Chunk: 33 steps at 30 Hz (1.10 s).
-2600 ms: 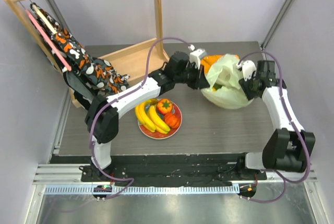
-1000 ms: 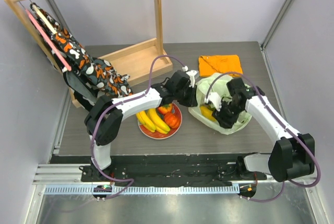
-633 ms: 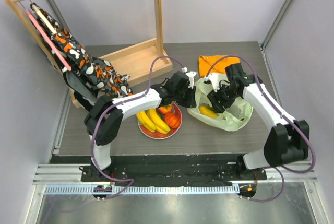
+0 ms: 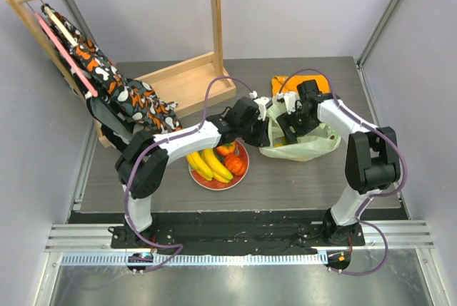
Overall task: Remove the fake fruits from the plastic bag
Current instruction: Take out the fake fruit from the plastic bag.
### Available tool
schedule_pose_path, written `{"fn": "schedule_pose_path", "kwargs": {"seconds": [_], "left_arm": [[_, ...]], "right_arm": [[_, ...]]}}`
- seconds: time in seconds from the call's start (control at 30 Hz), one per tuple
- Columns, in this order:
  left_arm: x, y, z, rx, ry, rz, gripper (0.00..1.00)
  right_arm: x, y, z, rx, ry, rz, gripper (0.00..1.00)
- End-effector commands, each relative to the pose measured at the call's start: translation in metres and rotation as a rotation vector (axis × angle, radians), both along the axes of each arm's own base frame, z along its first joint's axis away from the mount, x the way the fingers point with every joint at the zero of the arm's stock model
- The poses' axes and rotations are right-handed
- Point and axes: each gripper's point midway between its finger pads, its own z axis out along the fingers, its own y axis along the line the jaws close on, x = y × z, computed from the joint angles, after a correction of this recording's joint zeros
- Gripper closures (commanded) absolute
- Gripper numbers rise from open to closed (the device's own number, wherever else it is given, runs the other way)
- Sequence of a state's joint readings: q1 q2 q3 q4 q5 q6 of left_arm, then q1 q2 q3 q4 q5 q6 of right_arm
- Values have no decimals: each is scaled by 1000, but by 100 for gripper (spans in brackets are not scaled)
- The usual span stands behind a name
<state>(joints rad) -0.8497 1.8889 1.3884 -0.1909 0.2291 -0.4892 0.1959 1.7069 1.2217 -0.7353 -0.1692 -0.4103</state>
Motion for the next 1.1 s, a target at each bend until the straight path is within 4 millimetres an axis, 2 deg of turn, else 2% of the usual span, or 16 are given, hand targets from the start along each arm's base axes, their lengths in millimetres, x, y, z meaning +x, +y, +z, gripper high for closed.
{"fn": "schedule_pose_path", "kwargs": {"seconds": [0.0, 0.03, 0.1, 0.17, 0.27, 0.33, 0.37, 0.4, 0.47, 0.5, 0.53, 0.73, 0.83, 0.87, 0.97, 1.07], "left_arm": [[2, -6, 27, -63, -59, -22, 80], [2, -7, 26, -62, -58, -26, 80], [2, -7, 25, -61, -58, -27, 80], [1, -7, 22, -59, -48, -30, 80], [2, -8, 20, -57, -48, -31, 80], [2, -9, 21, -54, -51, -32, 81], [4, -8, 22, -50, -56, -29, 81], [4, -8, 22, -49, -60, -28, 80], [5, -7, 22, -42, -66, -27, 80], [7, -7, 23, -43, -69, -25, 80], [7, -8, 24, -42, -74, -26, 80], [18, -4, 27, -13, -124, 2, 80], [28, -4, 34, -14, -154, 21, 80], [31, -5, 36, -16, -161, 24, 80], [49, -9, 48, -42, -178, 42, 81], [68, -14, 58, -65, -200, 54, 82]], "right_arm": [[30, 4, -1, 13, -62, -45, 11], [32, 5, -7, 16, -51, -49, 10], [42, 8, -9, 22, -69, -53, 0], [46, 14, -17, 43, -57, -51, 0], [55, 19, -17, 62, -91, -46, 2], [61, 16, -11, 59, -142, -55, 12], [62, 15, -2, 59, -173, -49, 17], [61, 15, 2, 56, -184, -34, 37], [58, 15, 13, 58, -198, -12, 52], [52, 14, 24, 57, -206, 14, 64], [48, 14, 29, 56, -203, 22, 66], [8, 9, 69, 48, -207, 173, 67], [-25, 9, 64, 63, -130, 286, 65], [-46, 7, 57, 74, -54, 310, 64], [-78, 7, 48, 101, 63, 387, 63], [-94, 11, 58, 153, 101, 420, 61]]}}
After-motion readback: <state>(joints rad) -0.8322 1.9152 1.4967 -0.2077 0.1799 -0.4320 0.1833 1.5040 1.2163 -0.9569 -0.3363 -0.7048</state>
